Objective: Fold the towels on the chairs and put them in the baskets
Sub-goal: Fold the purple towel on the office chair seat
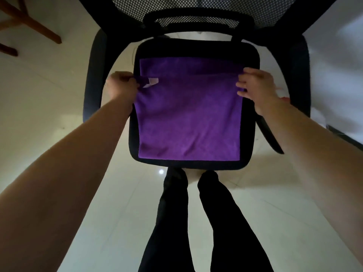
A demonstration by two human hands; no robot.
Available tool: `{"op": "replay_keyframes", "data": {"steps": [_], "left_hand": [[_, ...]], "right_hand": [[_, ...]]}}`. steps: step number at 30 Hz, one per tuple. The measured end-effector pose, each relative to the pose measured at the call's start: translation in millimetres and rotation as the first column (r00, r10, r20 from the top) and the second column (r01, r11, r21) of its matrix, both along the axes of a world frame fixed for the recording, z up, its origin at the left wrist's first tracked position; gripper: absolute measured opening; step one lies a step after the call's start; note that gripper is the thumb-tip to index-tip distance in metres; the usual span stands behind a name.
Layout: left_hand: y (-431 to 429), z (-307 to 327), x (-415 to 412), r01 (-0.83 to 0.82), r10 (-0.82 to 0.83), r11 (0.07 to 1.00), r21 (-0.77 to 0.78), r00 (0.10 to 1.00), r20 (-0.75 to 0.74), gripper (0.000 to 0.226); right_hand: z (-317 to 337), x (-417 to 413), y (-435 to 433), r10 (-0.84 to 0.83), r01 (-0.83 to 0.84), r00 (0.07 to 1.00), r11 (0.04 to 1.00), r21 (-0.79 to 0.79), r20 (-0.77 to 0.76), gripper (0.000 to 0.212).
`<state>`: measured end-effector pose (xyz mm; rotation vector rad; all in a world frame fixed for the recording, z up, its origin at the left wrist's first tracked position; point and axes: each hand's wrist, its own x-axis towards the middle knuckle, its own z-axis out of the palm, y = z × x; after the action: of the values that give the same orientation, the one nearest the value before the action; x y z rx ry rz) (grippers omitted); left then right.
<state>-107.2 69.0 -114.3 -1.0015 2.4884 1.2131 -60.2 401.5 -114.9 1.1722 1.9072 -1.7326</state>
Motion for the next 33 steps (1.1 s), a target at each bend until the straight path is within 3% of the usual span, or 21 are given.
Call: {"op": "replay_keyframes", "data": {"steps": [5, 7, 10, 14, 17, 21, 23, 26, 29, 31, 33], "left_hand": [[3.2, -46.3, -53.2, 0.091, -0.093, 0.994, -0.059, 0.995, -0.03, 0.019], [0.9, -65.3, -71.2, 0.133, -0.139, 0.984, -0.119, 0.989, -0.045, 0.034], [-0.4, -90.2, -89.9, 0.212, -0.226, 0.967, -0.144, 0.971, -0.081, 0.032], [-2.1, -103.3, -72.0, 0.209, -0.207, 0.978, -0.018, 0.948, -0.24, 0.038], [-8.7, -95.0, -15.9, 0.463, -0.506, 0.862, -0.207, 0.812, -0.29, 0.047], [-12.7, -64.8, 83.4, 0.715, -0.794, 0.552, -0.428, 0.608, -0.009, 0.04], [-17.1, -55.8, 127.5, 0.813, -0.878, 0.368, -0.451, 0.463, 0.118, 0.041], [-23.8, -51.6, 169.0, 0.921, -0.906, 0.161, -0.355, 0.28, 0.317, 0.055], [-28.3, -58.4, 180.6, 0.936, -0.89, 0.107, -0.336, 0.241, 0.387, 0.056], [-27.5, -61.2, 177.2, 0.916, -0.884, 0.104, -0.389, 0.264, 0.385, 0.046], [-22.5, -57.1, 169.4, 0.903, -0.876, 0.129, -0.409, 0.297, 0.38, 0.034]], "right_hand": [[-45.8, -36.0, -6.0, -0.079, 0.081, 0.996, 0.996, 0.049, -0.033, 0.037], [-59.0, -47.6, -7.2, -0.092, 0.1, 0.993, 0.988, 0.116, -0.07, 0.035], [-77.8, -61.8, -7.9, -0.028, 0.039, 0.997, 0.984, 0.172, -0.066, 0.052], [-86.6, -49.0, -9.0, 0.243, -0.222, 0.968, 0.946, 0.235, -0.064, 0.086], [-75.5, -9.3, -20.2, 0.466, -0.377, 0.881, 0.8, 0.466, -0.088, 0.084], [-53.0, 70.2, -36.9, 0.711, -0.565, 0.702, 0.531, 0.632, 0.03, 0.072], [-46.5, 107.7, -41.8, 0.761, -0.644, 0.638, 0.442, 0.624, 0.119, 0.075], [-47.7, 155.0, -47.4, 0.801, -0.765, 0.505, 0.243, 0.596, 0.321, 0.089], [-62.2, 181.1, -38.2, 0.815, -0.796, 0.357, 0.009, 0.606, 0.457, 0.091], [-65.6, 181.2, -31.9, 0.816, -0.754, 0.357, -0.036, 0.656, 0.455, 0.071], [-56.8, 169.0, -28.4, 0.824, -0.729, 0.381, -0.012, 0.685, 0.42, 0.045]]}}
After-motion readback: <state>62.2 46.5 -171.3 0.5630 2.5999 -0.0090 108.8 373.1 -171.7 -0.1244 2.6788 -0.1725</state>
